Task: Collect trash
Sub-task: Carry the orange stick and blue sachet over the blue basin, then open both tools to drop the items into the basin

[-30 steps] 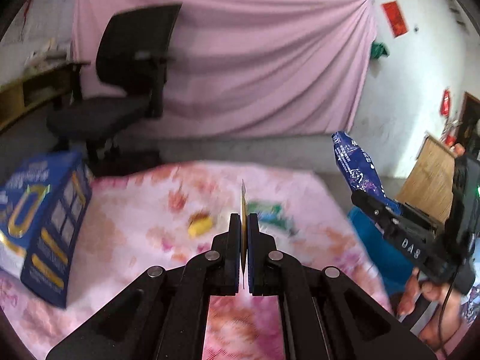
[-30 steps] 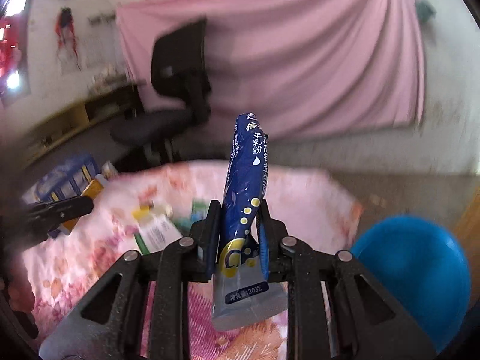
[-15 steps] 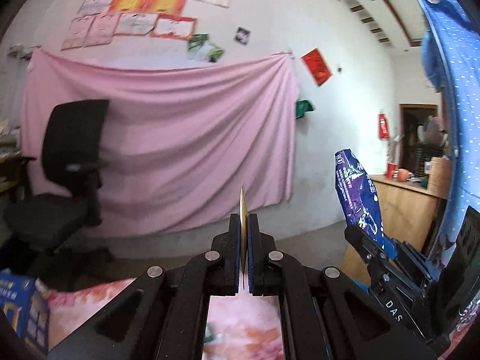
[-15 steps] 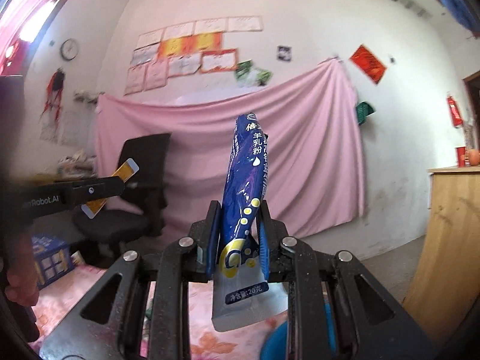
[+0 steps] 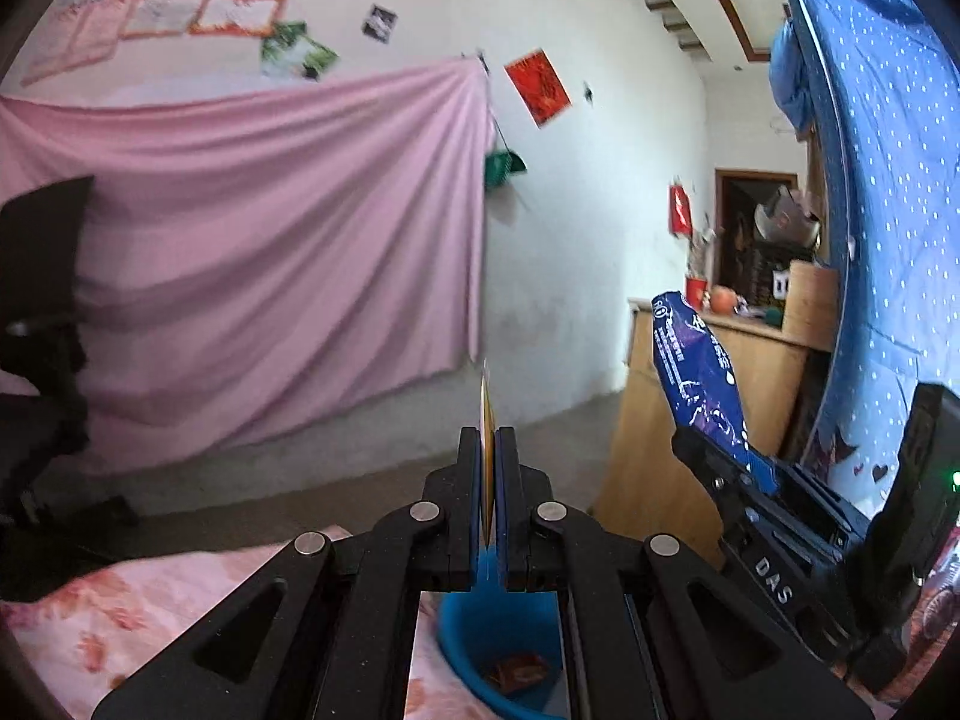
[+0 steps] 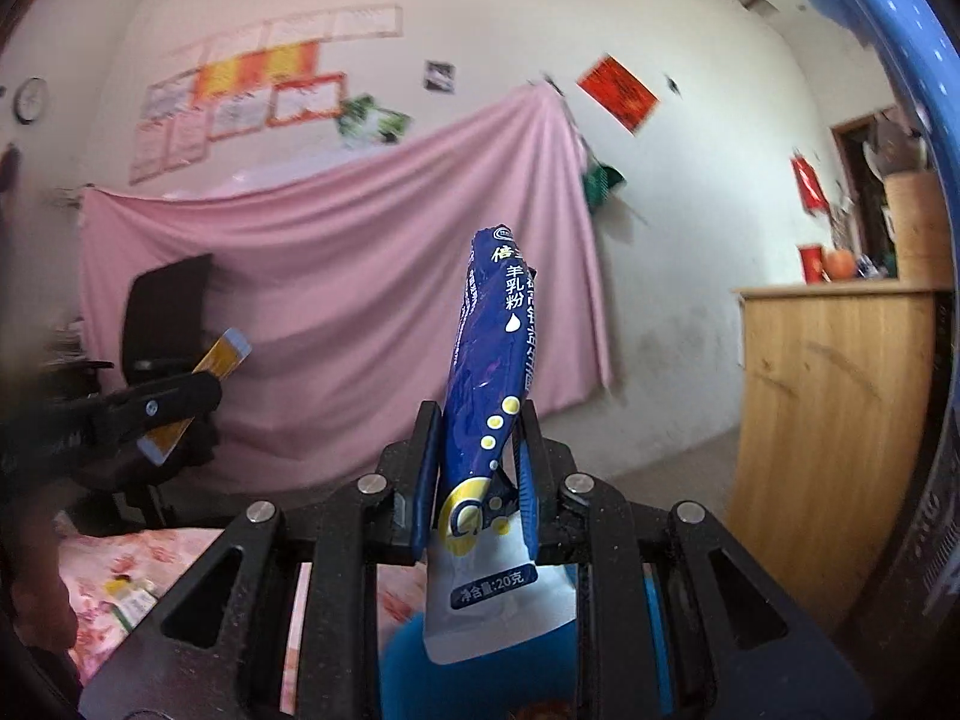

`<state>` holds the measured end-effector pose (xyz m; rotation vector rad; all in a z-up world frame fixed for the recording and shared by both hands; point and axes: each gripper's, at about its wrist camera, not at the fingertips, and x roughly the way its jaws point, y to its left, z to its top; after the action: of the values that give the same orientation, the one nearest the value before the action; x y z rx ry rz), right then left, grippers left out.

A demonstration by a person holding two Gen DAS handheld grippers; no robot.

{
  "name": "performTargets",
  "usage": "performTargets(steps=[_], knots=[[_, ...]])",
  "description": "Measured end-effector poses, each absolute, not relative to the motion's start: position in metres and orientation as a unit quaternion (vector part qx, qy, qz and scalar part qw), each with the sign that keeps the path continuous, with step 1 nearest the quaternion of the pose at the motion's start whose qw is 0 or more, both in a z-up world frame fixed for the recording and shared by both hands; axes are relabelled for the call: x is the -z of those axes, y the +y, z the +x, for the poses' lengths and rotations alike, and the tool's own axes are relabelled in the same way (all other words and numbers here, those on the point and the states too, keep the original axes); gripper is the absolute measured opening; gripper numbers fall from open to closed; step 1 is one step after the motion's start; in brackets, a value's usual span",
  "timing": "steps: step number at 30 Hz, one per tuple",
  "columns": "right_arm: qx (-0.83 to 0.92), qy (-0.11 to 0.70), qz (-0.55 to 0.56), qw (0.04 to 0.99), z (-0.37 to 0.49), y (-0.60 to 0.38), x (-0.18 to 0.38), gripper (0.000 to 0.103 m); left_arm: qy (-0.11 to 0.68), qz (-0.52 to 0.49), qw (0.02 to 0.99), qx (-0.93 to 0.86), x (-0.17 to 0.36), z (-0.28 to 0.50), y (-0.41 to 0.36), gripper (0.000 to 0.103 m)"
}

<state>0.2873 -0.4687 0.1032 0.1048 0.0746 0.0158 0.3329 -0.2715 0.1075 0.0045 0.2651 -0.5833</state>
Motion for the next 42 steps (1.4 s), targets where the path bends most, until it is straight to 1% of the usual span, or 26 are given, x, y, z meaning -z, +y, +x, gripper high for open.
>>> performTargets(steps=[9,16,22,30,32,33,35,37,39,42], knots=[[0.029,0.177,0.071,0.981,0.323,-0.496,-0.064,0.052,0.265,-0.006,0.918,0.295,-0.077,0.385,-0.311,0.002],[0.021,0.278,0.084,0.957,0.348,-0.506,-0.033,0.052,0.332,0.011,0.902,0.275,-0.060,0.403,-0.319,0.002],[0.014,0.321,0.086,0.943,0.358,-0.511,-0.018,0.053,0.373,-0.002,0.885,0.281,-0.047,0.411,-0.317,0.002],[0.011,0.353,0.085,0.932,0.364,-0.509,-0.010,0.054,0.408,-0.016,0.865,0.291,-0.039,0.418,-0.320,0.003],[0.014,0.361,0.085,0.929,0.366,-0.510,-0.008,0.056,0.416,-0.017,0.862,0.289,-0.036,0.421,-0.320,0.003],[0.016,0.363,0.086,0.928,0.367,-0.509,-0.009,0.058,0.419,-0.018,0.860,0.290,-0.035,0.422,-0.320,0.004],[0.018,0.366,0.090,0.926,0.368,-0.510,-0.008,0.063,0.424,-0.021,0.858,0.289,-0.033,0.424,-0.319,0.009],[0.020,0.367,0.094,0.925,0.368,-0.511,-0.008,0.069,0.426,-0.028,0.857,0.288,-0.030,0.425,-0.317,0.023],[0.022,0.366,0.096,0.925,0.367,-0.512,-0.009,0.072,0.426,-0.035,0.858,0.286,-0.031,0.426,-0.314,0.027],[0.024,0.365,0.097,0.925,0.367,-0.511,-0.010,0.078,0.426,-0.037,0.859,0.280,-0.032,0.425,-0.311,0.029]])
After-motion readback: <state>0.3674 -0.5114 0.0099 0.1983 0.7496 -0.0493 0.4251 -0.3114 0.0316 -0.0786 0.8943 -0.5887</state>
